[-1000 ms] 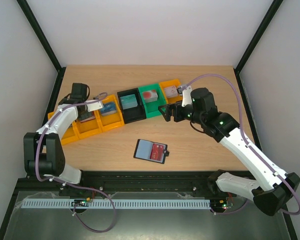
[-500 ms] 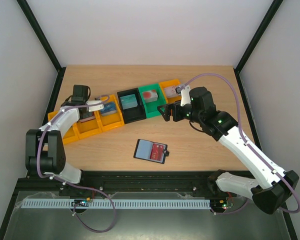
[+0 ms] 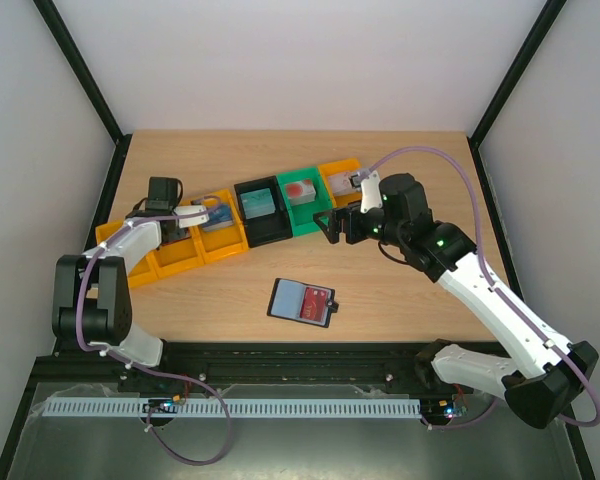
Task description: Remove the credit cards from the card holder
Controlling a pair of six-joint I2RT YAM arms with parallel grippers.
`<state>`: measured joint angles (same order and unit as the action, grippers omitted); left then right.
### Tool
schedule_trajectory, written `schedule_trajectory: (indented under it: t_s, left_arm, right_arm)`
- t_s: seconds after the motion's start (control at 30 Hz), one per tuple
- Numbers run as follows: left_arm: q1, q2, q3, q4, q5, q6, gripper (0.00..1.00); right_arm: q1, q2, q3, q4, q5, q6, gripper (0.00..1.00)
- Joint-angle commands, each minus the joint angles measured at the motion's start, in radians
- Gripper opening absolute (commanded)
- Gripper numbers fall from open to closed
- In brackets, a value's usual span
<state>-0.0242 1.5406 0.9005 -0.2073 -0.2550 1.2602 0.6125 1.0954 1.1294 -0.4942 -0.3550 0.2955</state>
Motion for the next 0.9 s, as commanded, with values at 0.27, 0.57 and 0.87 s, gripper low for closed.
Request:
schedule_trajectory:
  t_s: [0.27,0.57,0.87]
  left_arm:
    - [0.012,-0.105,0.031,-0.112,0.155,-0.005,0.63]
    - [-0.057,-0.238,0.350,-0.509,0.672,-0.558,0.64]
    - [-0.459,-0.542,0.011,-0.266,0.820,-1.271,0.66]
  right_arm:
    - [-0.005,-0.025,0.041,-0.015,-0.008,-0.014,0.99]
    - [-0.004,0.022,-0.088,0.016,-0.033,0.161,0.94]
    - [0.077,0.106,-0.337,-0.071,0.049,0.370,0.56]
